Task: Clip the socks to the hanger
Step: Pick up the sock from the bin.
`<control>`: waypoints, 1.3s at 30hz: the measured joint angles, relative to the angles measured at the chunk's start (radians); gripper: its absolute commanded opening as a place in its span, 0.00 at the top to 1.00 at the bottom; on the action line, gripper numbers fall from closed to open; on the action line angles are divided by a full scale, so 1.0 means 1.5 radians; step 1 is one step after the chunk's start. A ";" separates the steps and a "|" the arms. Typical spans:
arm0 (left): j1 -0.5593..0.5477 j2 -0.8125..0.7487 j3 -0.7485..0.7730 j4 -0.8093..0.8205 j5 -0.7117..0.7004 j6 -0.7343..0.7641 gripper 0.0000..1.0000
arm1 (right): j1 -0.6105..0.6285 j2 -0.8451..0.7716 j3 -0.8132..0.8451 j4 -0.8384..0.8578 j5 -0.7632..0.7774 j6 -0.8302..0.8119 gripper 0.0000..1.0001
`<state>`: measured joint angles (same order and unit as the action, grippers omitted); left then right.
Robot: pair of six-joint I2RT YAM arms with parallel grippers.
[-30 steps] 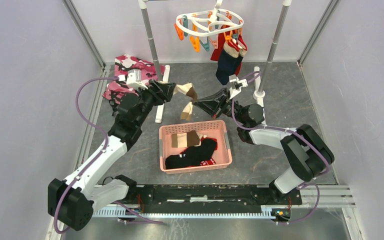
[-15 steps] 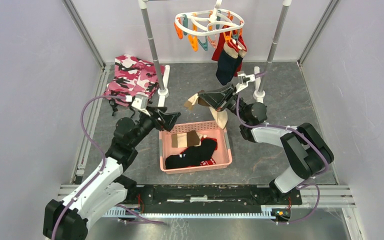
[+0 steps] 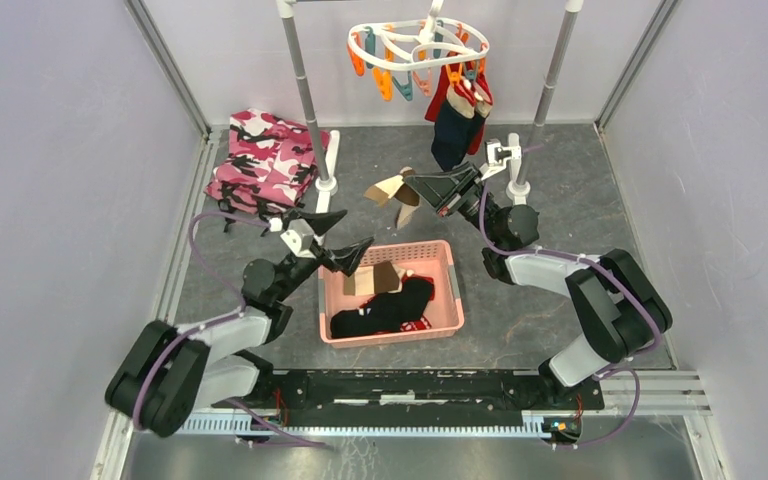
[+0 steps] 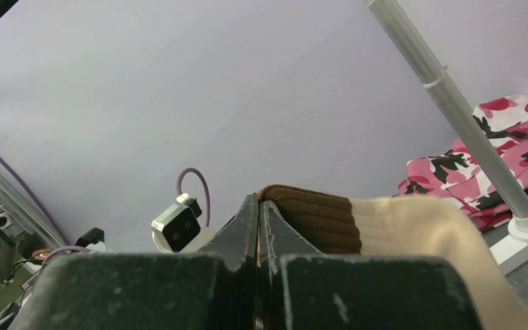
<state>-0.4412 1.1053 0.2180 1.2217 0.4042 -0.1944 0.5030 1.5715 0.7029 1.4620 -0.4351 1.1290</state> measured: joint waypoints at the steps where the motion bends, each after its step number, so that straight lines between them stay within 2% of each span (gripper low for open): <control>1: -0.001 0.023 0.000 0.031 -0.001 0.018 0.06 | 0.000 0.000 0.000 0.000 0.000 0.003 1.00; 7: -0.003 0.112 0.031 0.139 -0.002 0.156 0.09 | 0.000 0.000 0.000 0.000 0.000 0.025 1.00; 11: -0.003 0.135 0.080 0.161 0.008 0.211 0.18 | 0.001 0.000 0.001 0.000 0.000 0.037 1.00; 16: -0.005 0.159 0.131 0.169 0.037 0.232 0.34 | 0.003 0.002 0.006 0.000 0.000 0.045 1.00; 19: -0.011 0.176 0.152 0.169 0.071 0.235 0.48 | 0.004 0.008 0.011 0.001 -0.001 0.049 1.00; 25: -0.022 0.188 0.164 0.167 0.111 0.236 0.89 | 0.005 0.011 0.012 0.001 -0.001 0.053 1.00; 27: -0.022 0.187 0.165 0.167 0.117 0.237 0.97 | 0.005 0.012 0.012 0.001 -0.001 0.053 1.00; 29: -0.022 0.182 0.165 0.160 0.121 0.236 0.98 | 0.005 0.012 0.012 0.001 -0.001 0.053 1.00; 31: -0.023 0.165 0.165 0.145 0.121 0.235 0.98 | 0.005 0.012 0.012 0.001 -0.001 0.051 0.95; 34: -0.023 0.114 0.165 0.097 0.116 0.206 0.98 | 0.005 0.012 0.012 0.001 -0.004 0.039 0.78; 39: -0.024 -0.002 0.183 -0.066 0.064 0.099 0.98 | 0.003 0.005 0.012 -0.015 -0.037 -0.039 0.63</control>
<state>-0.4767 1.1023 0.4923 1.1225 0.5003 -0.0452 0.5079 1.5795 0.7208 1.4399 -0.4900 1.0698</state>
